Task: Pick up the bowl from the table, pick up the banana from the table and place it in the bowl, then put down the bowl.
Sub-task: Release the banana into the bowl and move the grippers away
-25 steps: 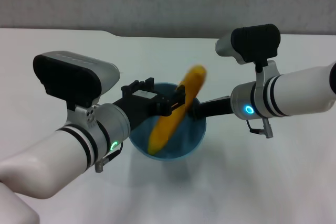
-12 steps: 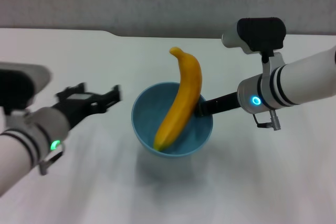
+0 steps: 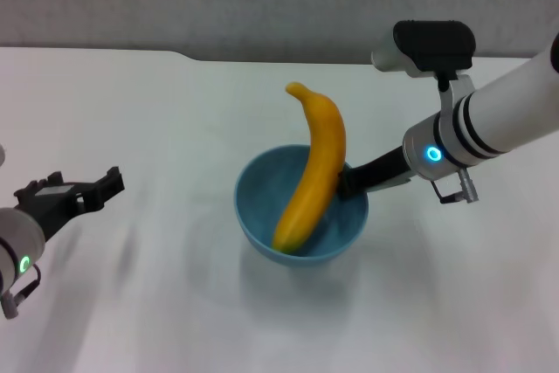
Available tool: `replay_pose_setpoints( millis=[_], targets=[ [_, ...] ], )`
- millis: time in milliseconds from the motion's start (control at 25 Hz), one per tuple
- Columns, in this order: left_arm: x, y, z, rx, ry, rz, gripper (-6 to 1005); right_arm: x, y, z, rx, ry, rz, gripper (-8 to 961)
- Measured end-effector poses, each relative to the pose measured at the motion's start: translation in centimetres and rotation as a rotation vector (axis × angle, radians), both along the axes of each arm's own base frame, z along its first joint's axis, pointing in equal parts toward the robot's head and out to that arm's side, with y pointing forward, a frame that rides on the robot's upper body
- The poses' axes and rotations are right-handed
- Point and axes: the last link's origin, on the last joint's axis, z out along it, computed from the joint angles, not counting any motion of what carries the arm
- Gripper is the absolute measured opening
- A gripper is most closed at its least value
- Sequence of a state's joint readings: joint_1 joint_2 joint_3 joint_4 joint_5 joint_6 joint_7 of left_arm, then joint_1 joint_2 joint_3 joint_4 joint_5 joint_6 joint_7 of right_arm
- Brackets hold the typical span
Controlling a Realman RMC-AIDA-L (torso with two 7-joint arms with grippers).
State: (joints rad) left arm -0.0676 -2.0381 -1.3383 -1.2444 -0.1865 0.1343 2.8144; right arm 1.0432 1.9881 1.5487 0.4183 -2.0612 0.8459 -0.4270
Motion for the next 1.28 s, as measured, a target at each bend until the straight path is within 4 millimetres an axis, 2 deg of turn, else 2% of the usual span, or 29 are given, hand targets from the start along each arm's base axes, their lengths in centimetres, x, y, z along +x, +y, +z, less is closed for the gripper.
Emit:
replay_pose_setpoints(
  millis=[160, 480, 880, 1280],
  targets=[
    [-0.7, -0.4, 0.1, 0.006, -0.004, 0.020, 891, 0.9, -0.2, -0.2, -0.005, -0.015, -0.028, 85],
    [-1.3, -0.4, 0.0, 0.008, -0.002, 0.032, 891, 1.3, -0.8, -0.7, -0.025, -0.019, -0.038, 94],
    [-1.1, -0.3, -0.1, 0.010, -0.016, 0.030, 891, 3.3, -2.1, -1.2, -0.047, -0.021, -0.084, 104],
    [-0.9, -0.2, -0.2, 0.013, -0.020, 0.017, 890, 4.2, -2.6, -1.2, -0.055, -0.023, -0.082, 115]
  ],
)
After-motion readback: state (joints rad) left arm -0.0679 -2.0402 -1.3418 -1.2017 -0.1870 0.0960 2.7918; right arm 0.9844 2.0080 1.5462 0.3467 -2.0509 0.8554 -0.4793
